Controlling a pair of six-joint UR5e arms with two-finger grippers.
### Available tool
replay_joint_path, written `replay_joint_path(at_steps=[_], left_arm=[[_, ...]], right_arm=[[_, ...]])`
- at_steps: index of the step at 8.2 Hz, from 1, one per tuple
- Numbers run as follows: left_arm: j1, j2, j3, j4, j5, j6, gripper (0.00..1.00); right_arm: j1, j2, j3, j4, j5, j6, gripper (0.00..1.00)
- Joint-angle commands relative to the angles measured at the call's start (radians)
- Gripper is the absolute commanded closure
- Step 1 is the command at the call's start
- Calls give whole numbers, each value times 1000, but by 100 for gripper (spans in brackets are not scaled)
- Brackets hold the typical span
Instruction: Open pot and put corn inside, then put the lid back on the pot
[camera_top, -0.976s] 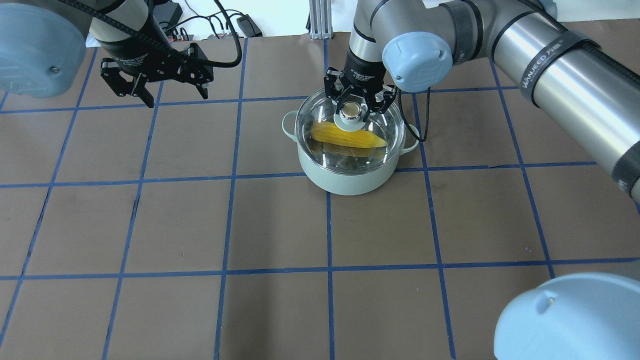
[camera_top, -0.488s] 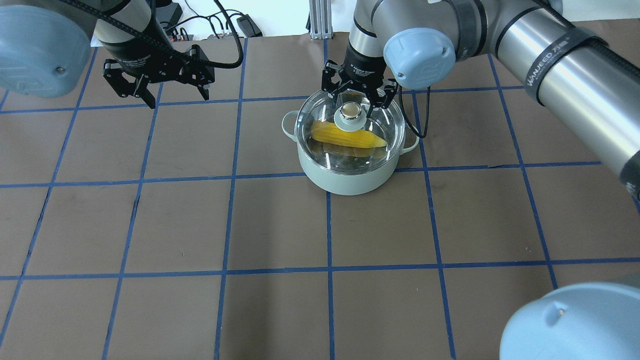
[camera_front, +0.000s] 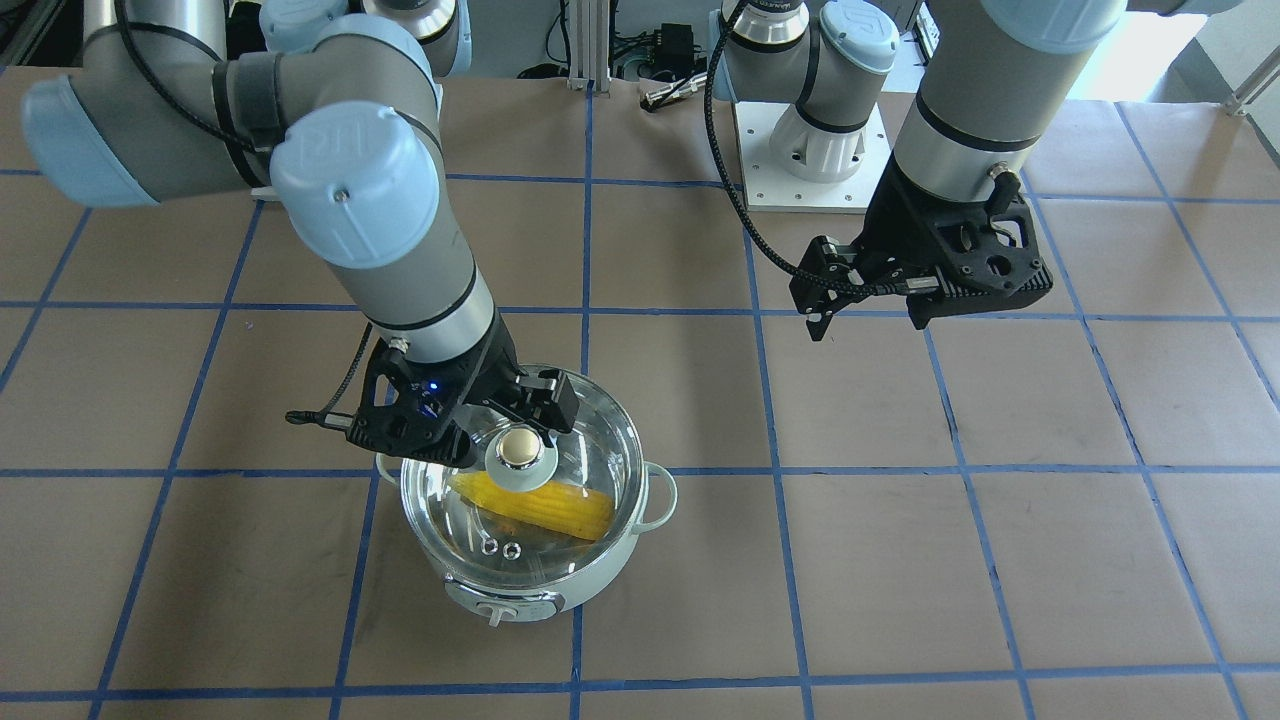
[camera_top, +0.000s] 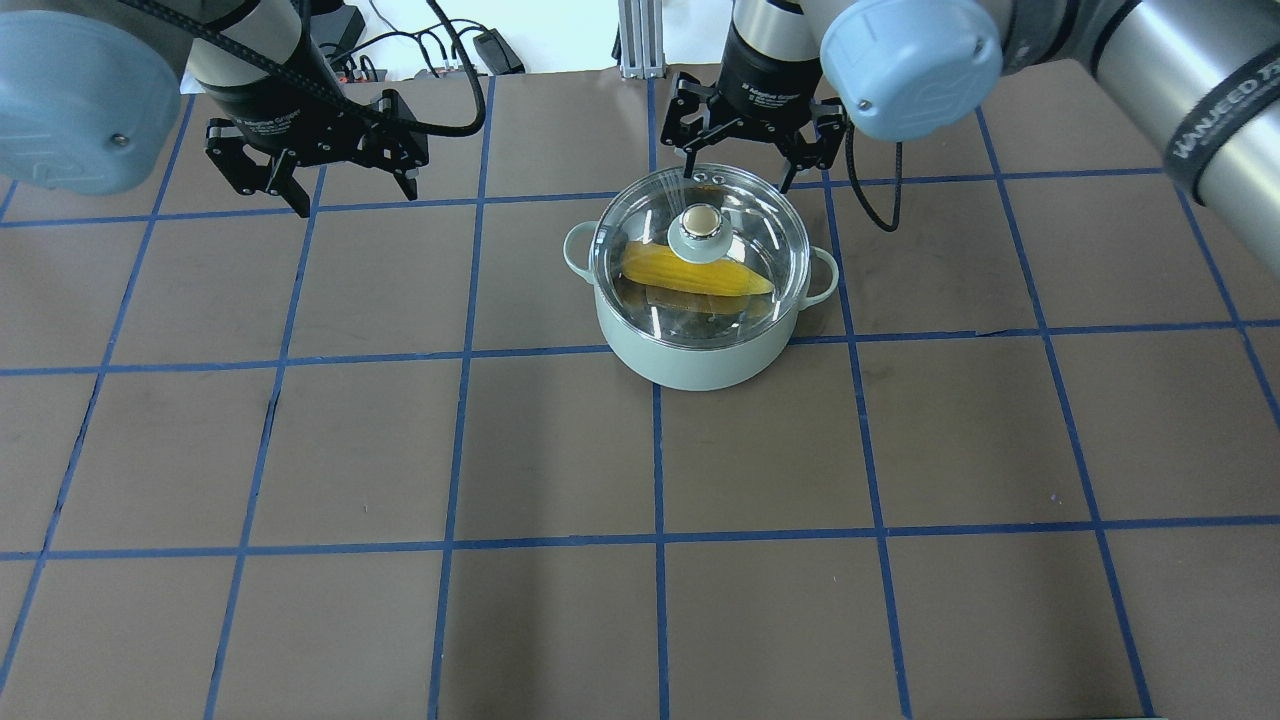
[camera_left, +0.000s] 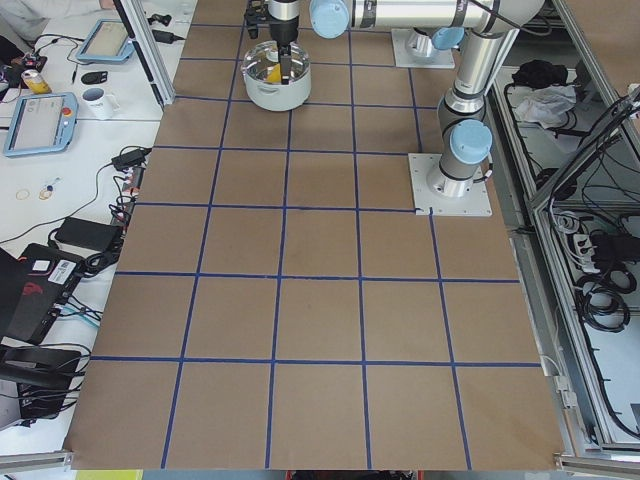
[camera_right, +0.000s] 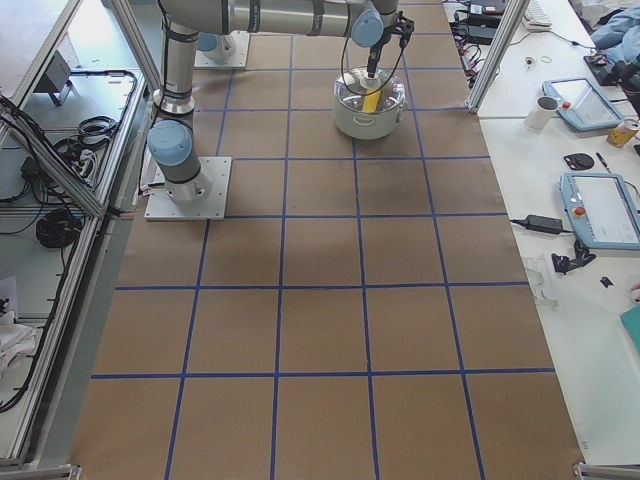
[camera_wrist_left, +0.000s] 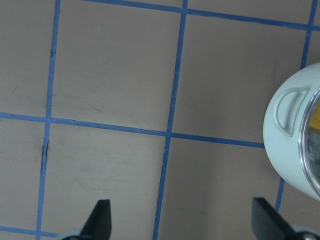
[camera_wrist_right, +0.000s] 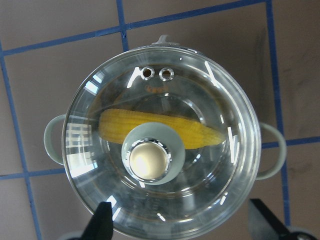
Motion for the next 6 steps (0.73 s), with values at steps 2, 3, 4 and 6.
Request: replay_joint_path(at_steps=[2, 3, 4, 6], left_arm=[[-1, 4, 2, 0, 0, 0, 0], [-1, 6, 2, -2, 0, 0, 0], [-1, 4, 2, -2, -2, 0, 0], [-3, 7, -1, -6, 0, 0, 0]], right_arm=[[-145, -210, 22, 189, -114, -382, 0], [-156, -241, 22, 226, -119, -424, 0], [-156, -248, 29, 272, -122, -427, 0], [-160, -246, 38, 260, -123, -432, 0]])
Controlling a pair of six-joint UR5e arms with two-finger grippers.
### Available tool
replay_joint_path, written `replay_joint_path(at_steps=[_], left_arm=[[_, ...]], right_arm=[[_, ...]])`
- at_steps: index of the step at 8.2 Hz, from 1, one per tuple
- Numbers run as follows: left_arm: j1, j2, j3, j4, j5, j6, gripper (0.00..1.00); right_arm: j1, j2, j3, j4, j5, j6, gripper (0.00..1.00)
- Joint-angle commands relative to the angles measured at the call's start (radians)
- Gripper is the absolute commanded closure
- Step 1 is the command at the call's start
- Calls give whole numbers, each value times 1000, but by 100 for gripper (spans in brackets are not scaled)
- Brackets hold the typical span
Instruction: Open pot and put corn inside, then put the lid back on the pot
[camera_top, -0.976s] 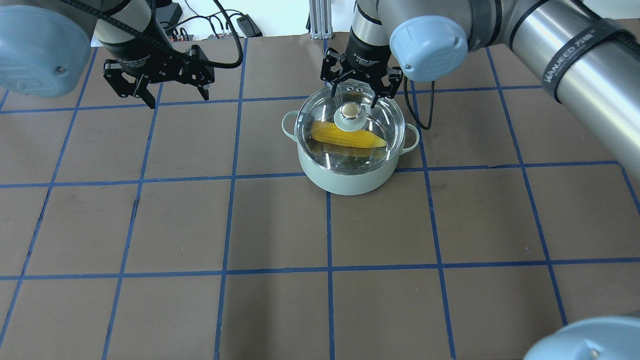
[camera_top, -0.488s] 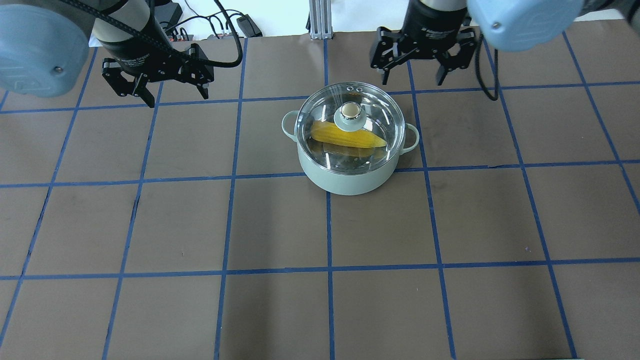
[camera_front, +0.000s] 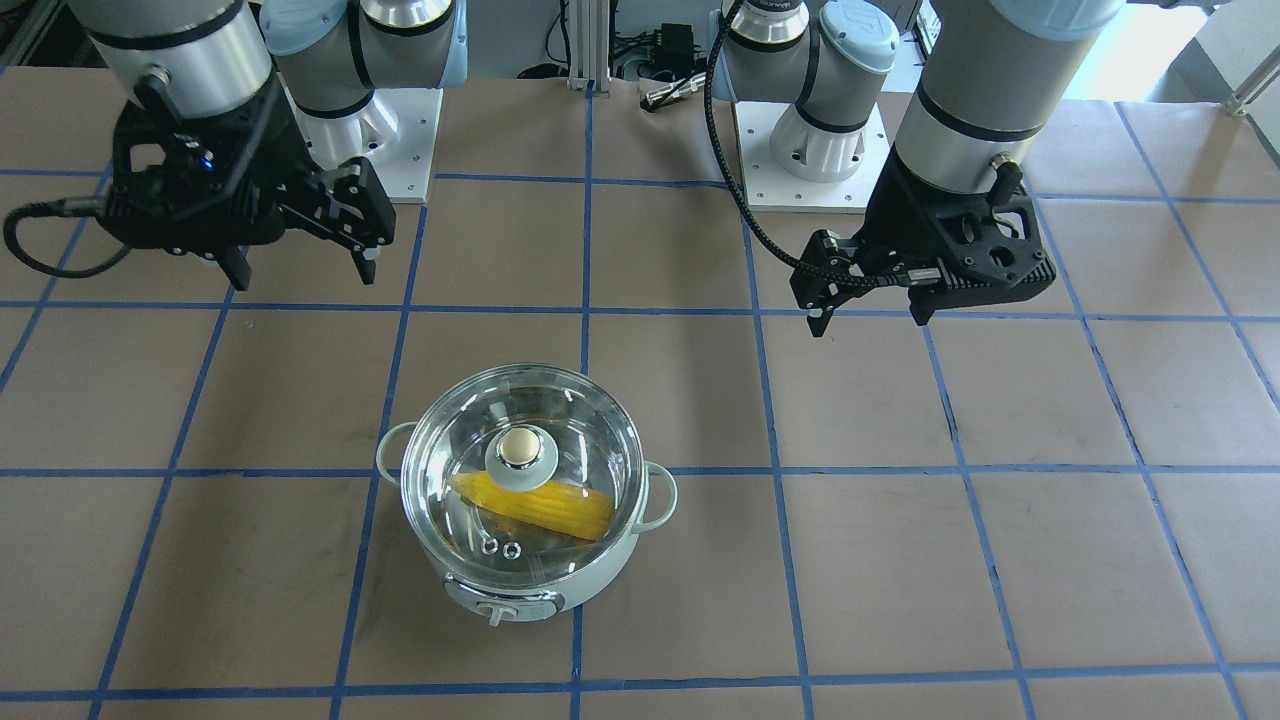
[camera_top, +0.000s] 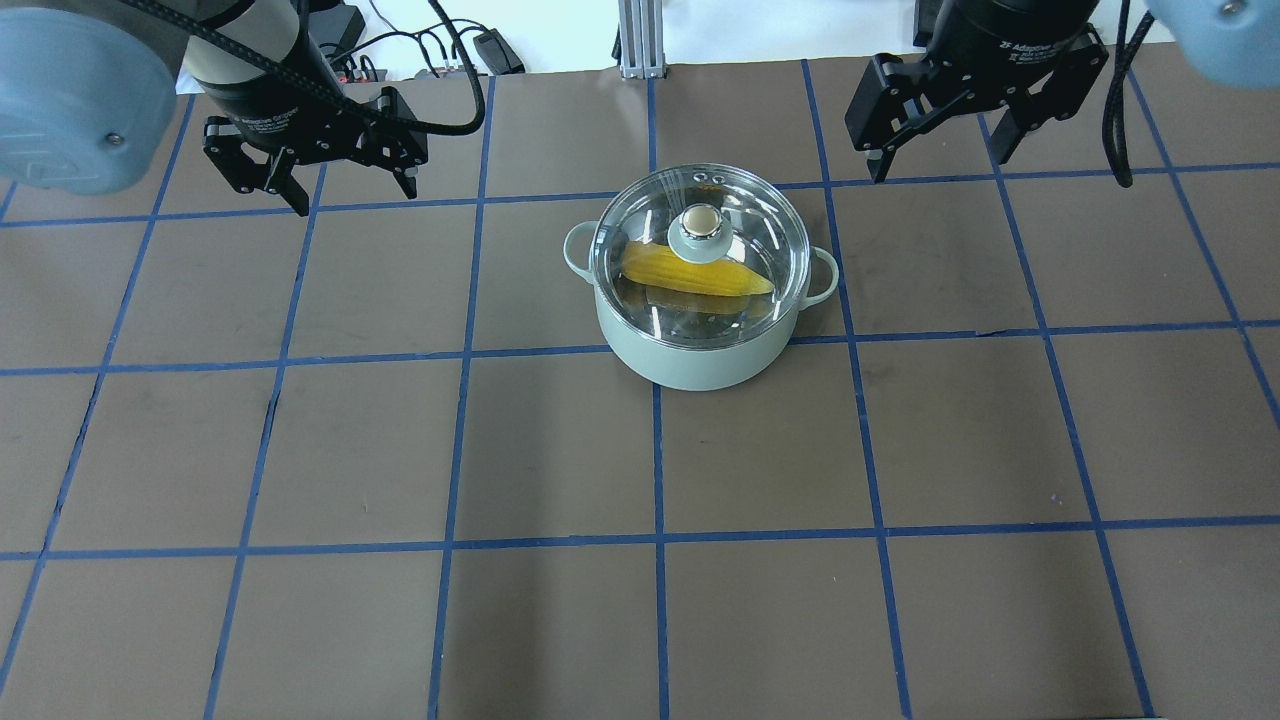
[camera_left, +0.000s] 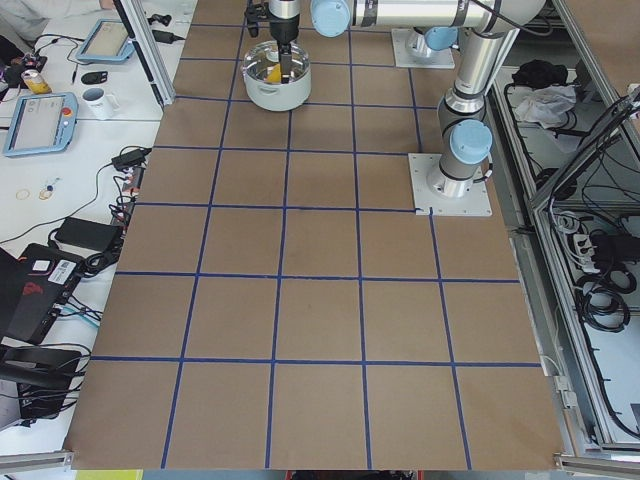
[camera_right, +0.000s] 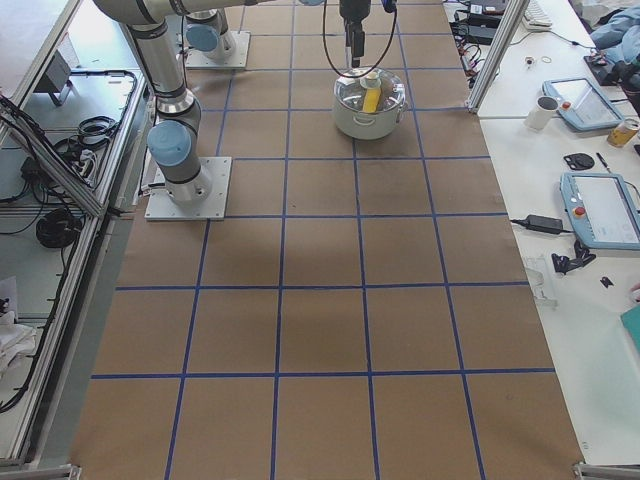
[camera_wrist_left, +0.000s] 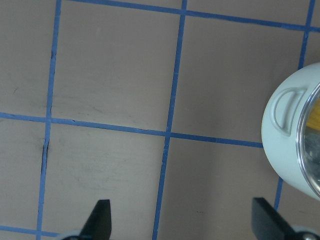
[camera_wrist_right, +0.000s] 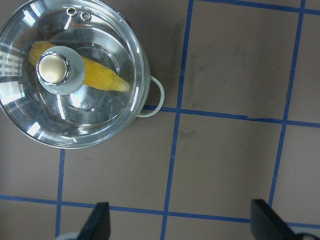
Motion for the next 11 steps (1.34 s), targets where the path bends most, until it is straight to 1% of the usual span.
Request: replay_joint_path(at_steps=[1, 6, 7, 11], left_arm=[[-3, 1, -6, -1, -1, 0, 0], [-1, 0, -6, -1, -15, 0, 0], [-1, -3, -6, 0, -16, 0, 0], [-1, -7, -6, 2, -15, 0, 0]], right_arm=[[-5, -7, 14, 7, -26, -36, 0], [-6, -7, 16, 1, -24, -36, 0], [-8, -5, 16, -37, -27, -39, 0], [-29, -4, 16, -71, -27, -61, 0]])
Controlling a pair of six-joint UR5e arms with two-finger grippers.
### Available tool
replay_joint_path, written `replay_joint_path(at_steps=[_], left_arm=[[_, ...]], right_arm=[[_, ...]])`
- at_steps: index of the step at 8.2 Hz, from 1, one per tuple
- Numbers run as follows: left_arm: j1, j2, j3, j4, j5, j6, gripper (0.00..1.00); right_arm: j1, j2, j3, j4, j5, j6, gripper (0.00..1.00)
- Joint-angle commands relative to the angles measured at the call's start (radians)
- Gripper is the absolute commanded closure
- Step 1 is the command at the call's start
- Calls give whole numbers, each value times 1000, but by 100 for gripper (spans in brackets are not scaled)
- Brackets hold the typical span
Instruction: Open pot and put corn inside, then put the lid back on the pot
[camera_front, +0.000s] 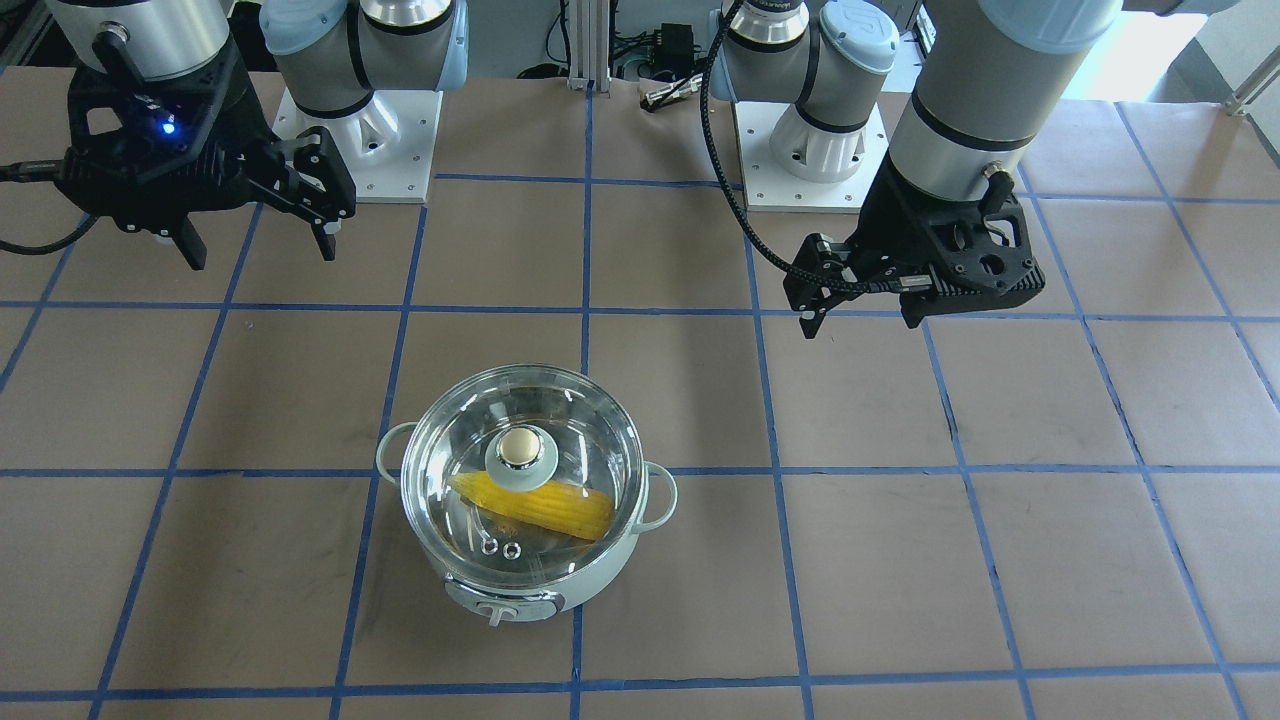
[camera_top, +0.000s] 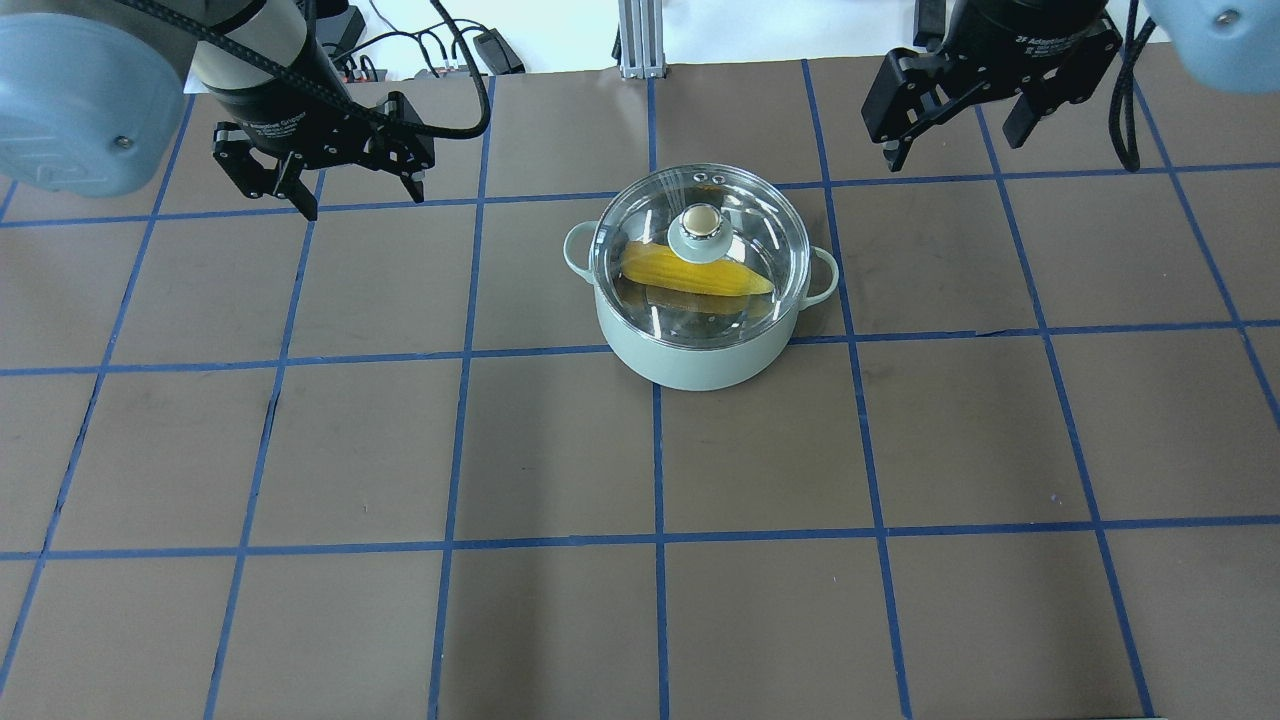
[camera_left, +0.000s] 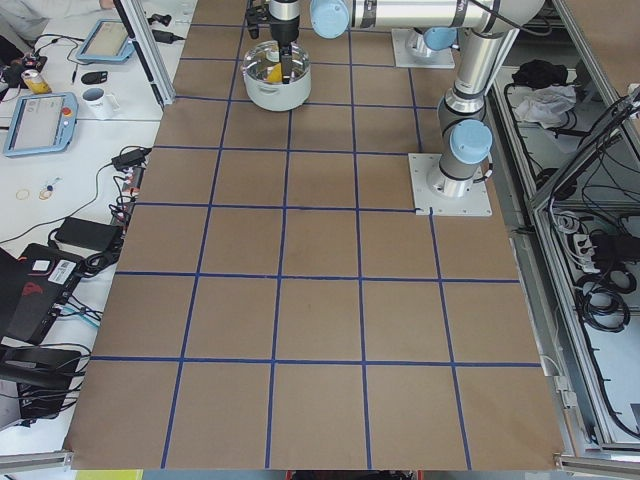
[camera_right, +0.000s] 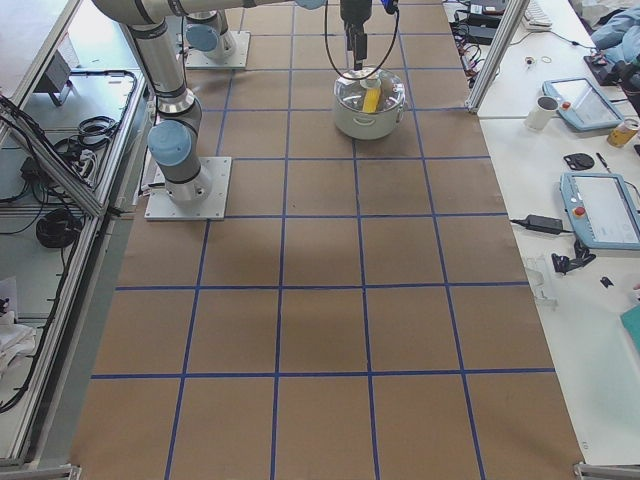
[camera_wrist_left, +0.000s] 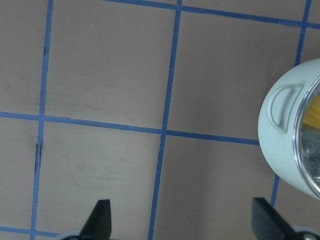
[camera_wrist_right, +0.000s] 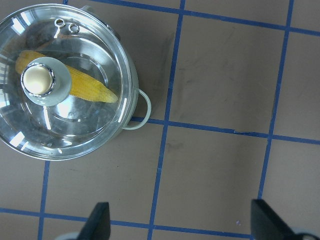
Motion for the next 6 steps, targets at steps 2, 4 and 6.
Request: replay_joint_path(at_steps=[2, 4, 6], left_arm=[[0, -2, 0, 1, 0, 0, 0], [0, -2, 0, 1, 3, 0, 0], [0, -2, 0, 1, 9, 0, 0]], right_arm=[[-22, 1, 0, -17, 2, -18, 0], [-22, 1, 0, -17, 4, -18, 0], [-23, 2, 0, -18, 2, -18, 0]])
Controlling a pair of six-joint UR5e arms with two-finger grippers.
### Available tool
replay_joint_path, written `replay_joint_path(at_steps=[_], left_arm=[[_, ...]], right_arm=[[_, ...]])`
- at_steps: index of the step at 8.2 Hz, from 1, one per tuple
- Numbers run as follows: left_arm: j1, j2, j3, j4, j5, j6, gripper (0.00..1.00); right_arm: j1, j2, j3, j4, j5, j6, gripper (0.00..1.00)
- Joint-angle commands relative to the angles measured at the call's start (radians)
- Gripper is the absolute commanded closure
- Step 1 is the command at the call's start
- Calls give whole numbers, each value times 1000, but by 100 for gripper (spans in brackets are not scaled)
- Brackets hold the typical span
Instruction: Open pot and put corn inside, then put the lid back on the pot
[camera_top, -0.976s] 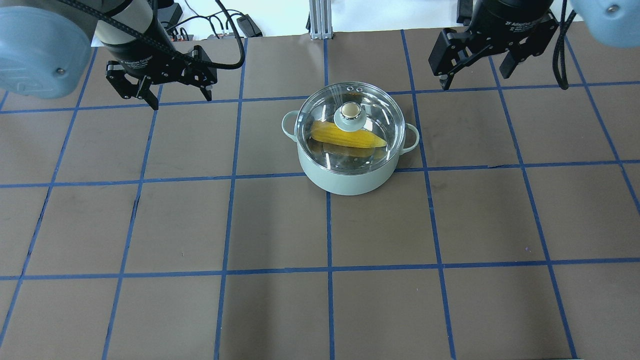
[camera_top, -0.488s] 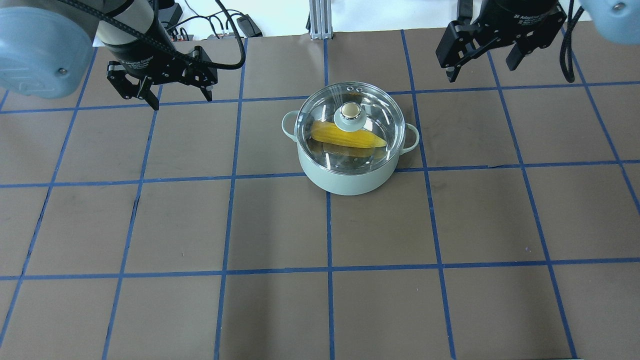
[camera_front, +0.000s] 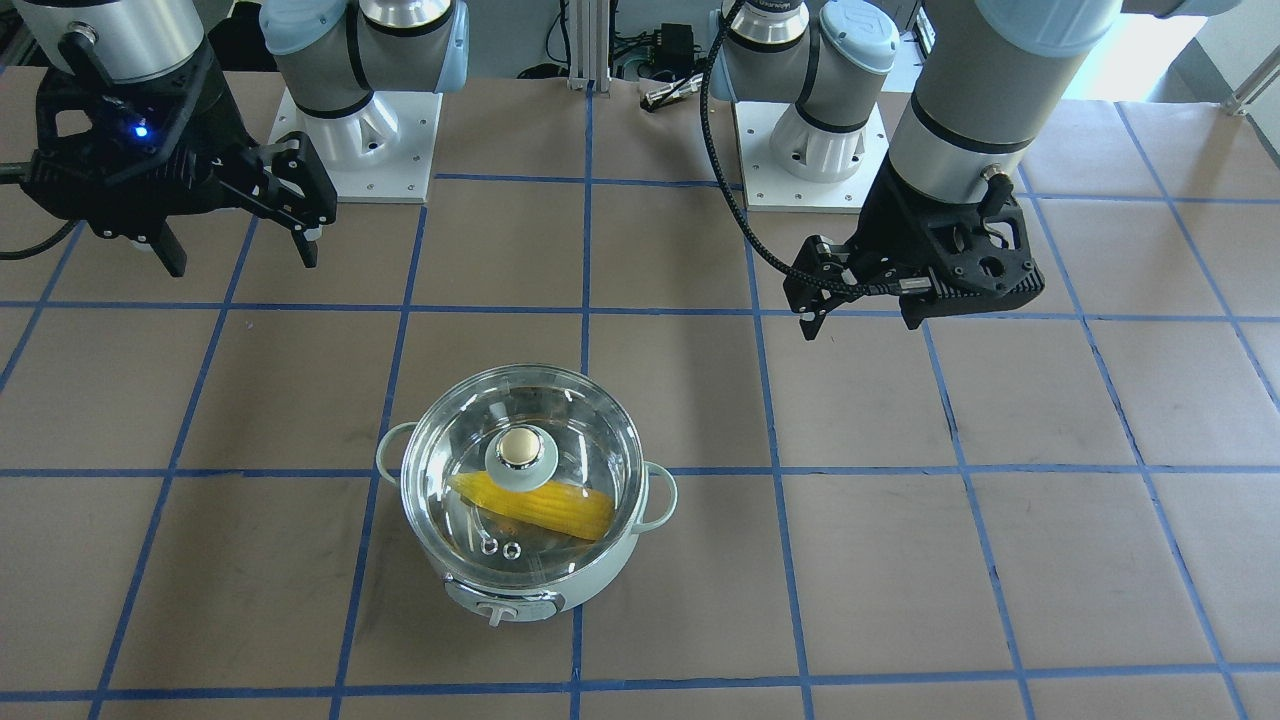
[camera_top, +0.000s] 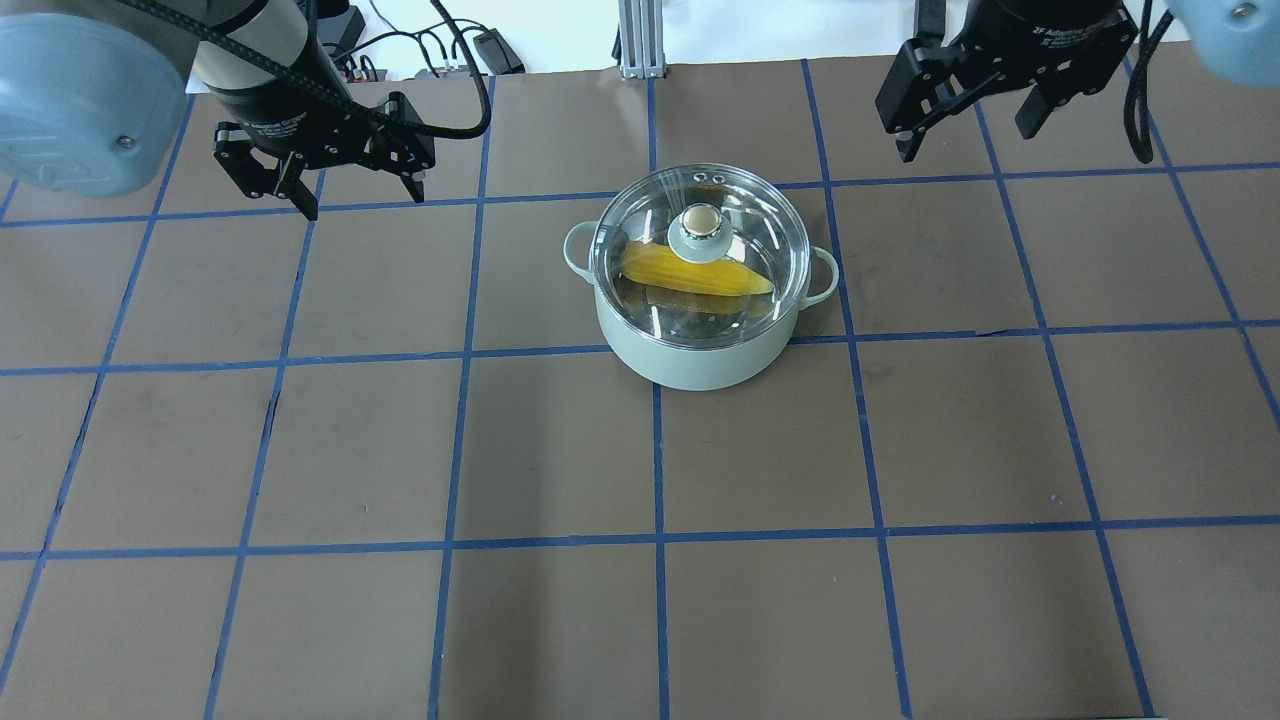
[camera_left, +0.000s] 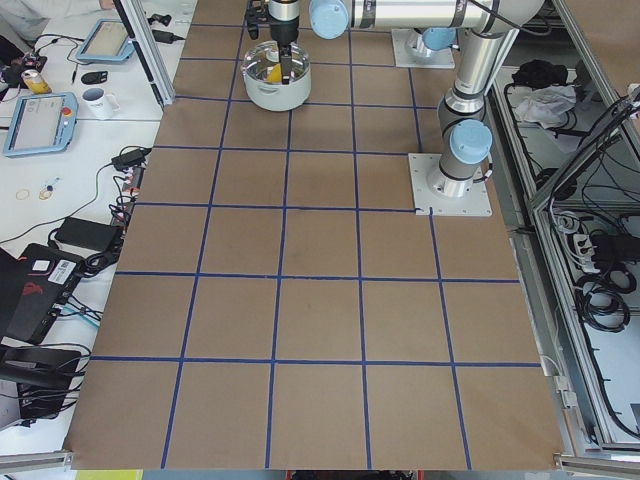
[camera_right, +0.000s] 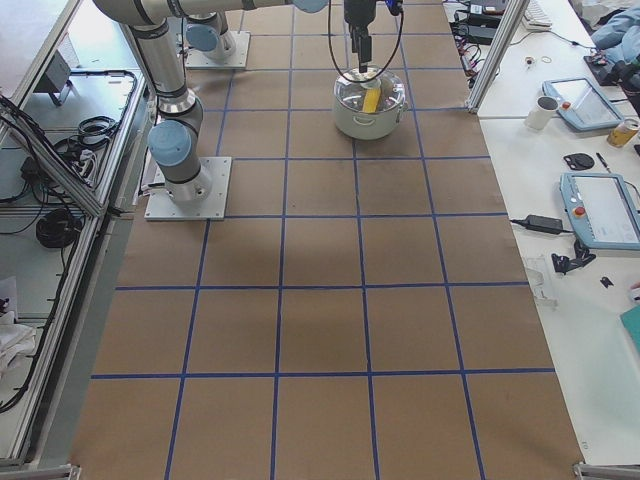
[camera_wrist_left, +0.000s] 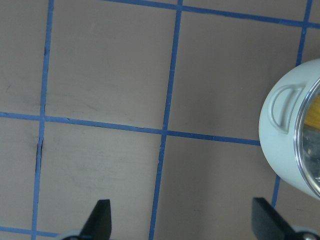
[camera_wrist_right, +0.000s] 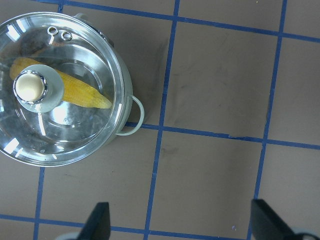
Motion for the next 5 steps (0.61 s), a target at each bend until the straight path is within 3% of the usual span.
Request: replay_joint_path(at_steps=[1, 5], left_arm=[[1, -2, 0, 0, 4, 0, 0], [1, -3, -5, 2, 6, 0, 0]], right_arm=[[-3, 0, 0, -1, 0, 0, 0], [-5, 1, 0, -13, -3, -2, 0]])
